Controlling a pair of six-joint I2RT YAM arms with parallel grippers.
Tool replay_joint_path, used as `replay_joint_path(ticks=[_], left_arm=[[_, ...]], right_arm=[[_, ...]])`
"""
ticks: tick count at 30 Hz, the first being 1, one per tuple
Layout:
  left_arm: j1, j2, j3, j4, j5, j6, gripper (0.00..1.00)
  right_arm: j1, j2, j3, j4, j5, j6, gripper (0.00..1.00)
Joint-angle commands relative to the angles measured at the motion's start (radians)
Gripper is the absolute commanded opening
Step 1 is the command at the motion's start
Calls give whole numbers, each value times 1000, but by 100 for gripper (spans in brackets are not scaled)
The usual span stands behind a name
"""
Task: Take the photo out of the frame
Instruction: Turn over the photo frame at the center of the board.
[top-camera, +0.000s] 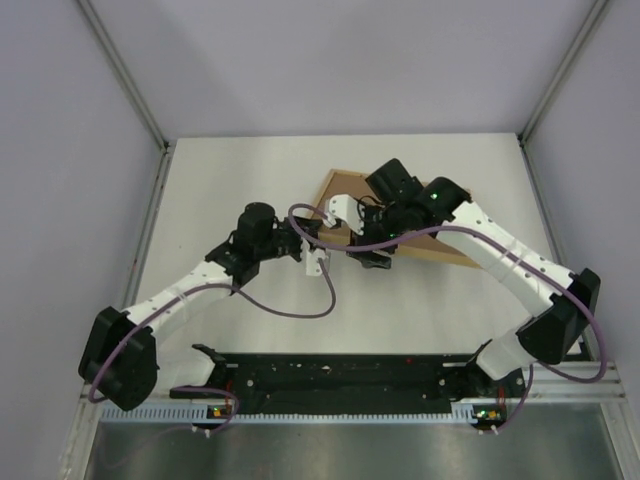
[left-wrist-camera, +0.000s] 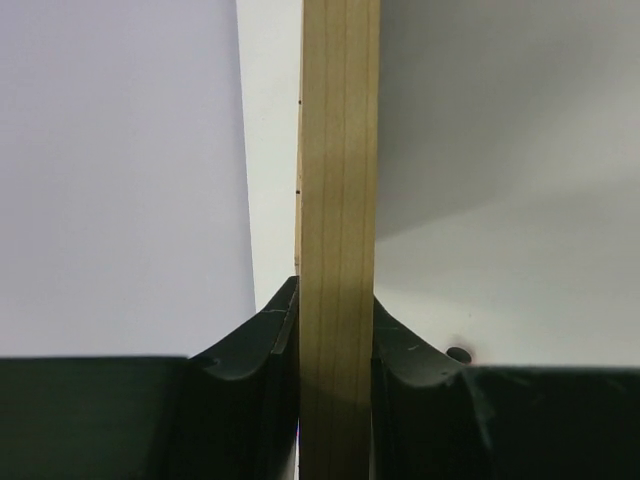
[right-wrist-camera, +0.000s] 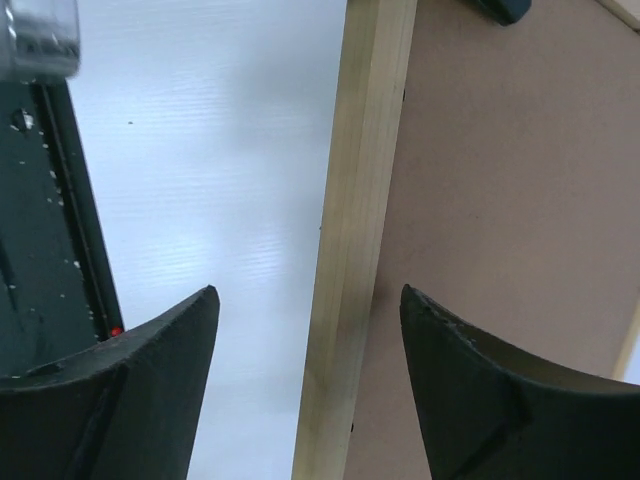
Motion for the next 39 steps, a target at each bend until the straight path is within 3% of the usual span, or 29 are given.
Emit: replay_joint_path(ticks=[1,7,14,19,23,29,35,39], left_arm=[[9,-34,93,-220,-12,-323,0],[8,-43,160,-309,2,-375,0],[8,-34,228,-385,9,-389,0],[9,-31,286,-458,12,-392,0],[9,-26,344,-524,23,-394,0],[9,0,406,-589,23,-378,0],[8,37,458,-632,25,-377,0],[8,63,503,-658,34,-390,0]], right_arm=[[-29,-116,40,57,89,-97,74],[-182,-289,102,109,22,-235,85],[-355,-425,16,85,-26,-420,90],[-519,-445,-32,14,-222,-537,91],[-625,-423,-43,-72,-284,-667,92],[-872,-387,-82,-178,-472,-865,93],[-866,-360,-107,-289,-567,-971,95],[-696,-405,-142,-177,-421,-841,94]])
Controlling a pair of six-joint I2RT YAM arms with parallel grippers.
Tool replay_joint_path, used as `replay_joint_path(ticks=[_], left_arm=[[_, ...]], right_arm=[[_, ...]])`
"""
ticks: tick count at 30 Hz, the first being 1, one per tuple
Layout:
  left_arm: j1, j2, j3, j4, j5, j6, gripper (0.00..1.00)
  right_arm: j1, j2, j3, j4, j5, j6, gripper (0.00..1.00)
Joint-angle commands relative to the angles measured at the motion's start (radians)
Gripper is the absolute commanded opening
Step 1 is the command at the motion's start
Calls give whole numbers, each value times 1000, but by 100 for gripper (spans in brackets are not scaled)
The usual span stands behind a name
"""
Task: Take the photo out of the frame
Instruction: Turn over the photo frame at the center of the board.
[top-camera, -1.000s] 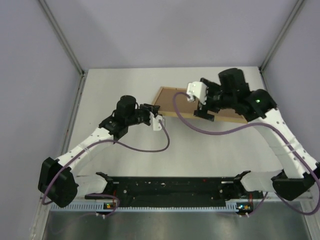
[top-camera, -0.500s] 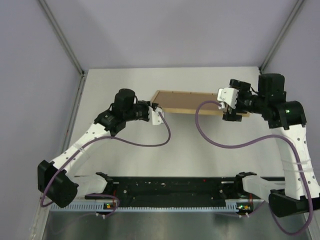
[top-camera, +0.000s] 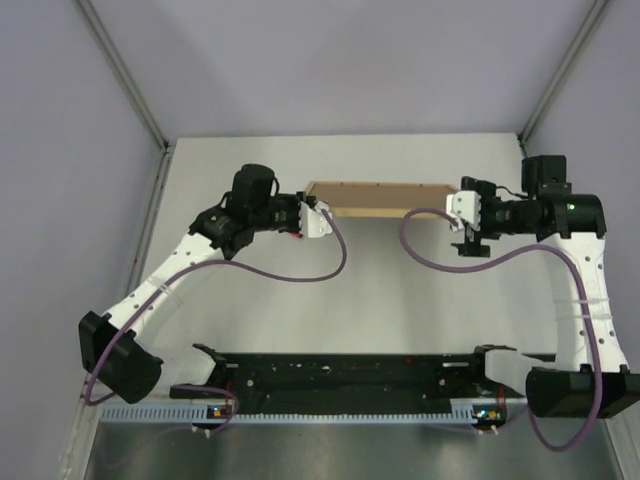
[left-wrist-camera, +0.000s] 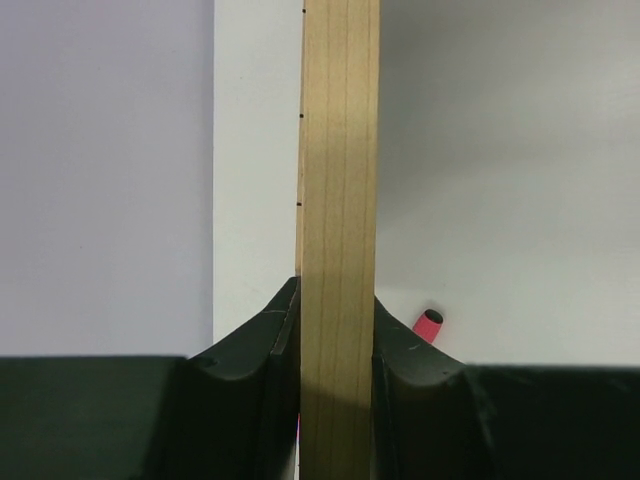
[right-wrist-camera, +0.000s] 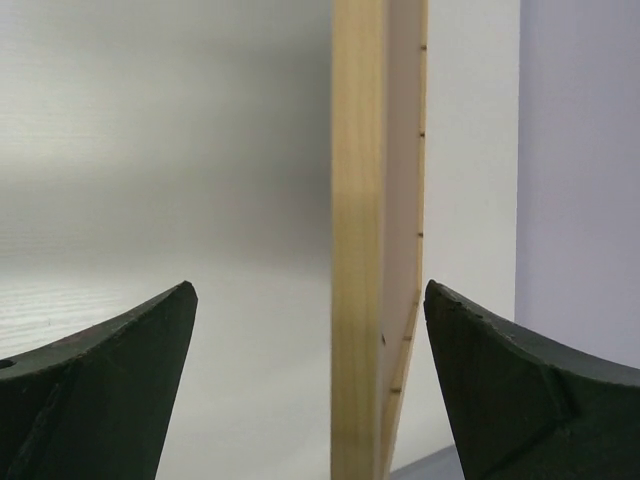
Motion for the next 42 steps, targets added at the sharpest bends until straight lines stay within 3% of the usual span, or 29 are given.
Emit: replay_joint_path(ticks=[1,7,21,25,30,35,40,41,42], left_arm=[[6,38,68,-139,88,-169,0],[6,63,164,-219,96,-163,0],[0,31,204,-283,102,-155,0],[-2,20,197,-277,105,-161,0],[-2,0,182,-274,99,-161,0],[0,-14,182,-262,78,-176,0],[1,-29,197,-222,-52,-219,23],[13,-34,200,-201,-84,-238,30],[24,-38,201,-181,-109,-247,43]], right_arm=[[132,-61,-30,69,19,42,94],[166,-17,-18,210,80,146,94],[676,219,108,243,716,330,82],[750,253,122,238,795,367,66],[769,258,135,246,830,399,22],[783,227,154,244,830,412,1],[784,215,198,232,820,431,0],[784,218,212,229,813,441,0],[784,221,226,226,806,453,0]])
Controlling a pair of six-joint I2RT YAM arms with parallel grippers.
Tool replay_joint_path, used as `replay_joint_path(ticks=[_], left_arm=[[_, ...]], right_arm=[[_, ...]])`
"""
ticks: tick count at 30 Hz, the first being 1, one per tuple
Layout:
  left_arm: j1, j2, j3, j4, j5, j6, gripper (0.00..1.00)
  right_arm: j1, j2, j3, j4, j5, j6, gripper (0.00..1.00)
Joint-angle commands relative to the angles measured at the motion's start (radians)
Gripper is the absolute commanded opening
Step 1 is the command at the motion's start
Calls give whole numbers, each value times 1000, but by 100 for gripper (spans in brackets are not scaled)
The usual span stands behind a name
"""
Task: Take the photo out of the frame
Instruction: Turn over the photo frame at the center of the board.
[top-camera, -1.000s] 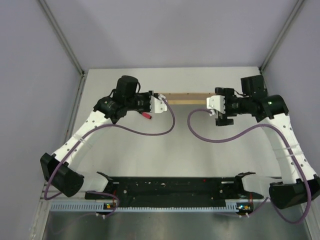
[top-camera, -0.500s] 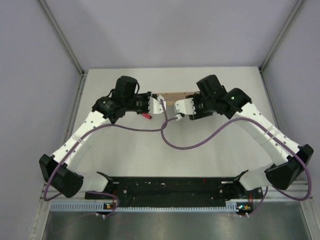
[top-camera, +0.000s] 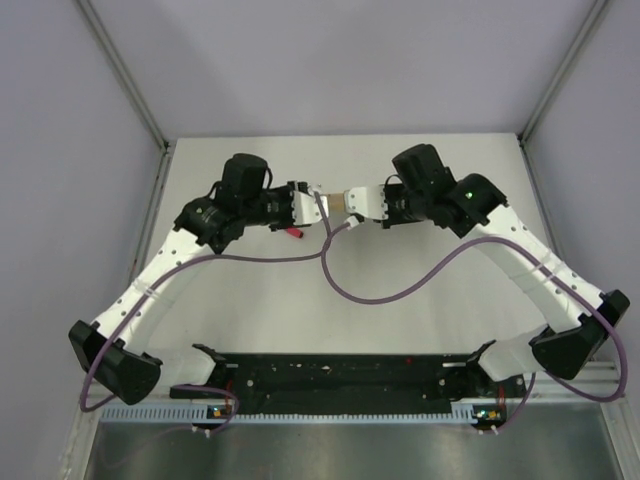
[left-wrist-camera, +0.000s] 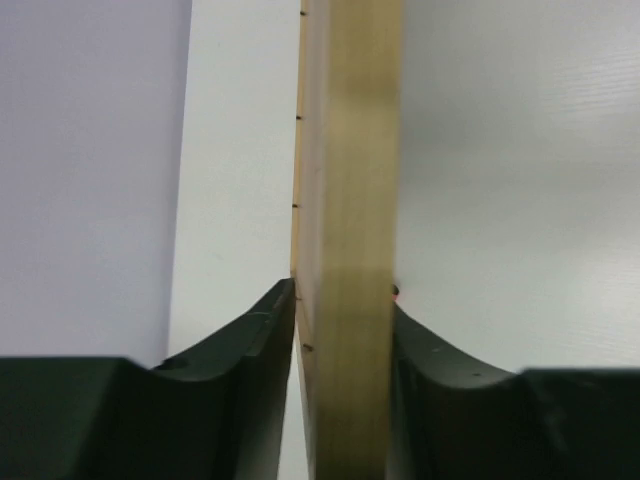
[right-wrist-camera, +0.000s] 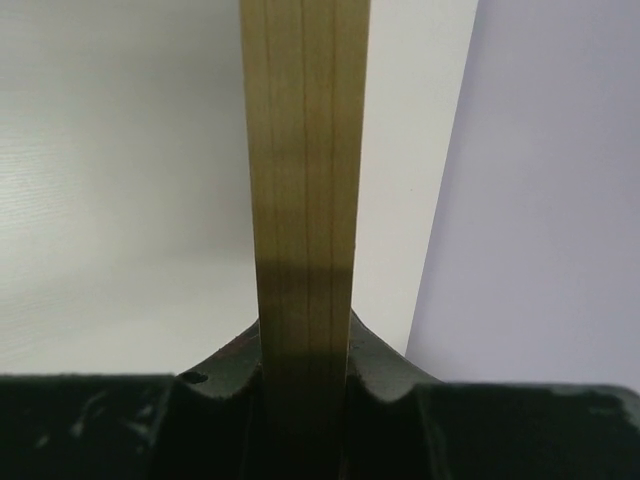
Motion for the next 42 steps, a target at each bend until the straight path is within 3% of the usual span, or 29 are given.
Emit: replay_joint_path(ticks=[1,5,17,25,32,37,42], left_arm=[[36,-49,30,71,-88,-157,57],[101,-73,76,120,-92,-235,98],[333,-133,88,381,-291,-493,99],[410,-173,-21,440,-279,-556,99],[413,-200,-174,495,-240,-602,99],[413,-225,-283,570,-205,-636,99],[413,-234,-331,602,-184,-646,99]], right_arm=[[21,-12,95,-88,-25,36,0],[15,31,206,-134,-53,102,0],[-75,256,705,-287,-103,296,0],[-97,390,964,-307,-99,493,0],[-166,419,1053,-191,-148,717,0],[-181,433,1199,-120,-221,733,0],[-250,329,1032,94,-275,820,0]])
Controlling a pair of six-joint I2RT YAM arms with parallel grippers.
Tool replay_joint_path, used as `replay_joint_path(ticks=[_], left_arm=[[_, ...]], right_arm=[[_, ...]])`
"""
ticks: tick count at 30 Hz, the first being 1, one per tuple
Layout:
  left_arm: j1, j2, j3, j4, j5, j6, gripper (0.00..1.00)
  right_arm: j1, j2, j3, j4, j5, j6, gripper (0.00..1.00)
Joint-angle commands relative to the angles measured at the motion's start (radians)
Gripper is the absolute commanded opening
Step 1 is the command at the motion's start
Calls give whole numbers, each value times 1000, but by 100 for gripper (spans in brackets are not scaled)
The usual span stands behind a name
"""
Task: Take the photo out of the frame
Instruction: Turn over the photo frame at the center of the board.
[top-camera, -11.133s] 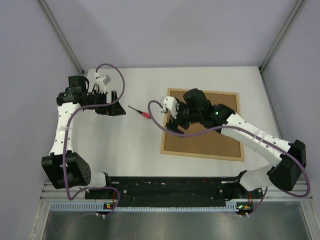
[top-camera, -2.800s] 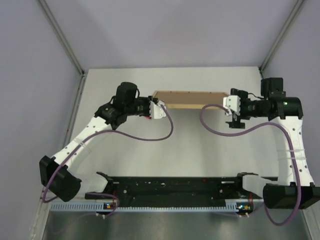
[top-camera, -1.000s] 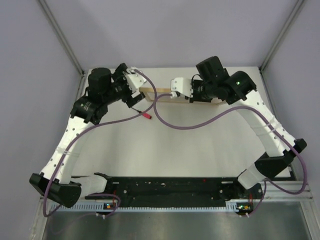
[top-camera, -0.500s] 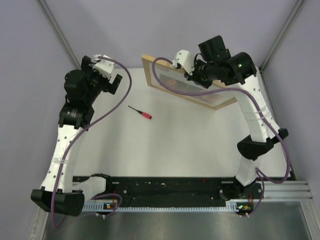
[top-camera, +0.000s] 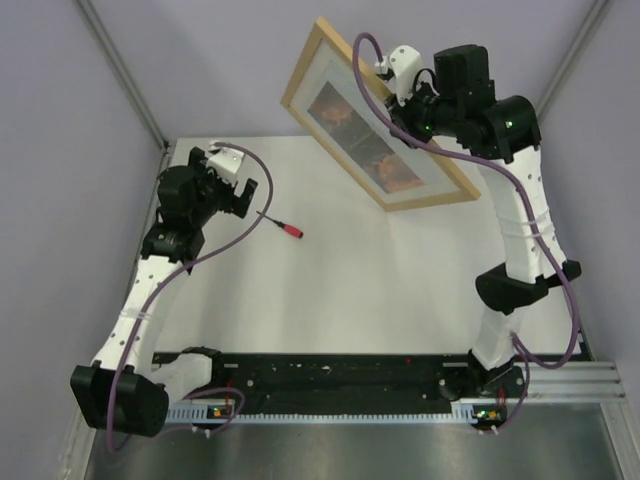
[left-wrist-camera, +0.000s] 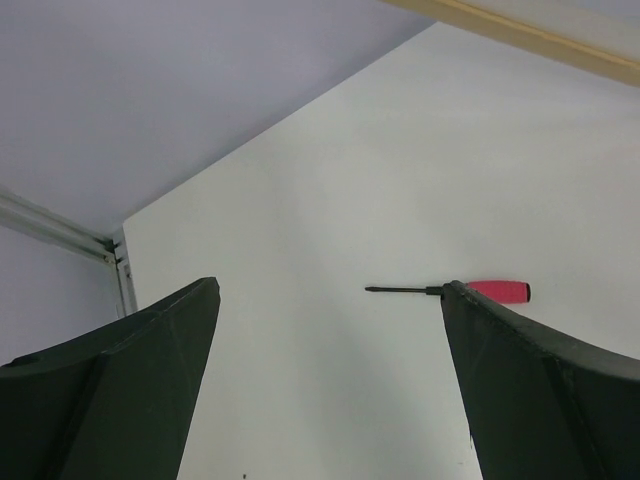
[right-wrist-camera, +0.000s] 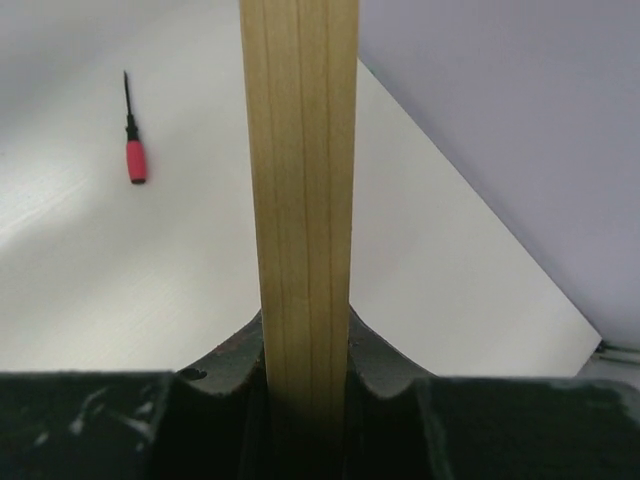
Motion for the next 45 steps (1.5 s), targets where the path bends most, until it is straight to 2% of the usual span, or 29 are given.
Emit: replay_joint_path(ticks=[1,7,12,15,18,29,32,33,38,40,45], left_arm=[[6,-47,-18,108,46,-38,99],[6,-44,-1,45,76,-25,99],[6,-33,-29,33,110,-12,99],[6,-19,-40,36,135,-9,99],[6,-10,-40,28,158,-6,99],[6,47,-70,60,245,-9,98],[4,84,-75,91,279,-44,98],[4,97,-75,100,291,-55,98],[-14,173,-79,142,334,-83,98],[-31,203,-87,172,348,-98,98],[-82,285,-125,356,412,-204,98]], right_arm=[[-86,-127,-29,438,-182,162,0],[-324,-74,-38,441,-509,372,0],[-552,-25,-91,559,-845,625,0],[-651,9,-195,668,-1006,780,0],[-688,23,-300,685,-1078,805,0],[-815,-176,-978,774,-1163,715,0],[-882,-189,-1098,751,-1146,658,0],[-908,-189,-1125,719,-1128,591,0],[-1021,-86,-1070,425,-962,250,0],[-1044,-34,-1061,366,-880,140,0],[-1096,110,-1029,283,-792,-63,0]])
